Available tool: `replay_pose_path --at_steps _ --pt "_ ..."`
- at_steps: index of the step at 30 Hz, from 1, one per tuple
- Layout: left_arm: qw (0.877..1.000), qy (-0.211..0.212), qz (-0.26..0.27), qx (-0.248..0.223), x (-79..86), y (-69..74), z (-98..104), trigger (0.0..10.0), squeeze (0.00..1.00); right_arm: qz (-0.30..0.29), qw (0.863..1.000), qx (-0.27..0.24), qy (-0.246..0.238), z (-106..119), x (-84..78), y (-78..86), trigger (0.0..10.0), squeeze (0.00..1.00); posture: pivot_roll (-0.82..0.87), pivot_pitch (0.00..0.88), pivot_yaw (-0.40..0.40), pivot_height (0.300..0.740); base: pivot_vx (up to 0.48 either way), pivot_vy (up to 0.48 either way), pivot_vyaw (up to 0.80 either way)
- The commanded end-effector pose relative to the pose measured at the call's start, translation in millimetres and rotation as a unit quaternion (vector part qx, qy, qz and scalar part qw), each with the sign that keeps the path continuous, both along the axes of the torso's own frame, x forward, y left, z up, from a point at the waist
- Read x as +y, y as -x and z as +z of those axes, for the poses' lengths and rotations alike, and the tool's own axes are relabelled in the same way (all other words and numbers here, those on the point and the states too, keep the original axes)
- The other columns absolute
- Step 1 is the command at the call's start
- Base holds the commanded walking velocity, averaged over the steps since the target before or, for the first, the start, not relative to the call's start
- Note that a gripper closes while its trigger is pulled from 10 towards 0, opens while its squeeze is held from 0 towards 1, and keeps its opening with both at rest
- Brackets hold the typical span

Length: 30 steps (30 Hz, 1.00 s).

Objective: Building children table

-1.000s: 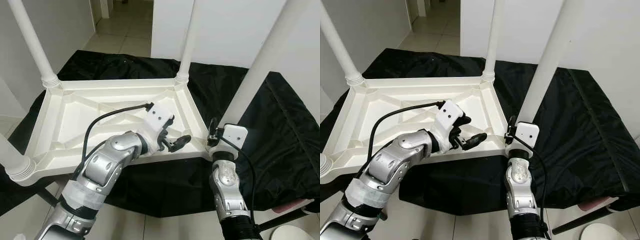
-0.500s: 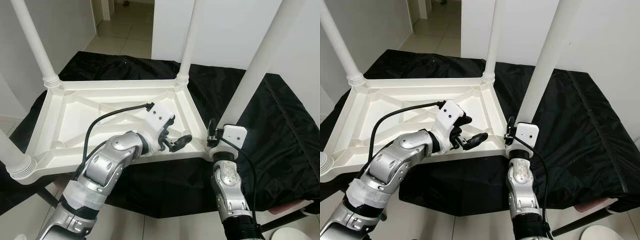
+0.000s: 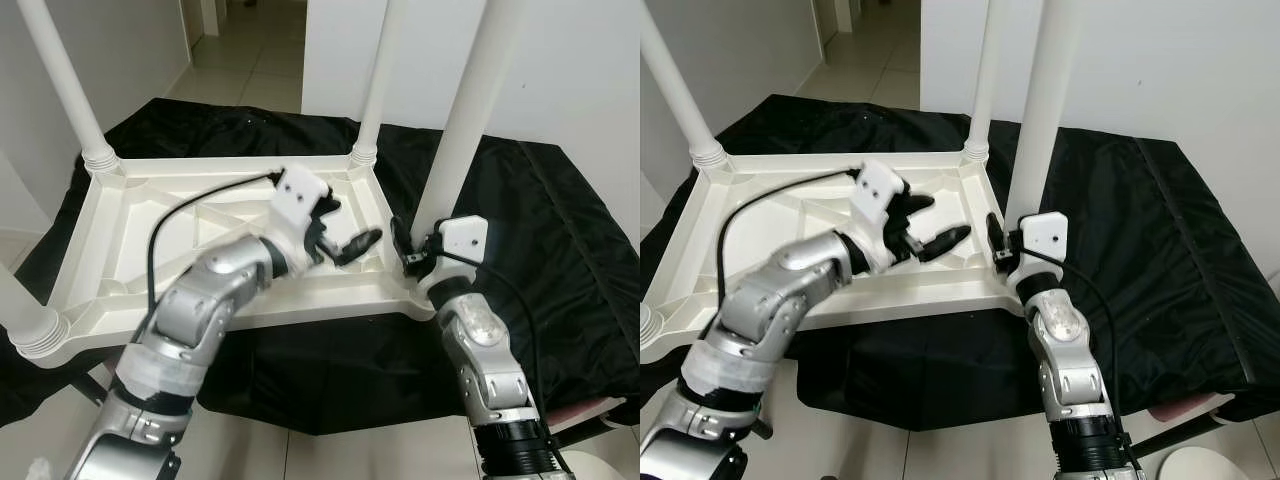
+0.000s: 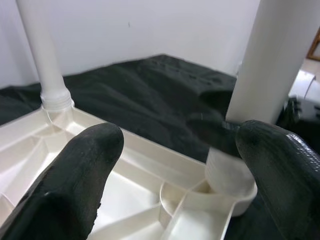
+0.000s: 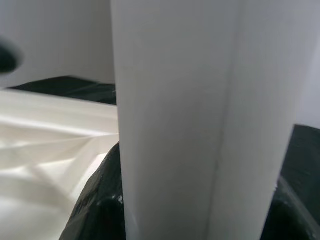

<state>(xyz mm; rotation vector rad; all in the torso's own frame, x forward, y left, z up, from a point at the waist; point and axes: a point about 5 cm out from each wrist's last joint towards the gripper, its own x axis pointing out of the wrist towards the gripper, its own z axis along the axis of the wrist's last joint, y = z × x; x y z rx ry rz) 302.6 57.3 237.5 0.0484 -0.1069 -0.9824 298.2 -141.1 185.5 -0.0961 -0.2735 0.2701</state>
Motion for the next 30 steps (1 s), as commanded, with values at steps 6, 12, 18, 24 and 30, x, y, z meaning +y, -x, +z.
replay_pose_path --at_steps 6,12,18,24,30 --pt "0.996 0.011 -0.078 -0.038 -6.1 7.6 16 10.0 0.00 0.066 0.997 0.007 0.043 8 5.2 0.7 10.0 0.00 0.06 0.000 -0.065 0.740 0.000 0.000 0.00" --pt "0.983 0.069 -0.165 -0.034 -0.9 16.8 39 10.0 0.00 0.117 0.989 0.051 0.070 10 1.6 1.8 10.0 0.00 0.05 0.000 -0.068 0.740 0.000 0.000 0.00" --pt "0.965 0.107 -0.237 -0.020 0.5 29.0 49 10.0 0.00 0.149 0.983 0.077 0.078 10 0.2 3.9 10.0 0.00 0.05 0.000 -0.072 0.740 0.000 0.000 0.00" --pt "0.963 0.099 -0.248 -0.032 -4.2 30.0 51 10.0 0.00 0.180 0.973 0.094 0.106 9 0.5 6.0 10.0 0.00 0.06 0.000 -0.077 0.740 0.000 0.000 0.00" --pt "0.963 0.104 -0.244 -0.042 -12.2 26.2 59 10.0 0.00 0.233 0.956 0.112 0.138 9 4.6 11.0 10.0 0.00 0.05 0.000 -0.073 0.740 0.000 0.000 0.00"
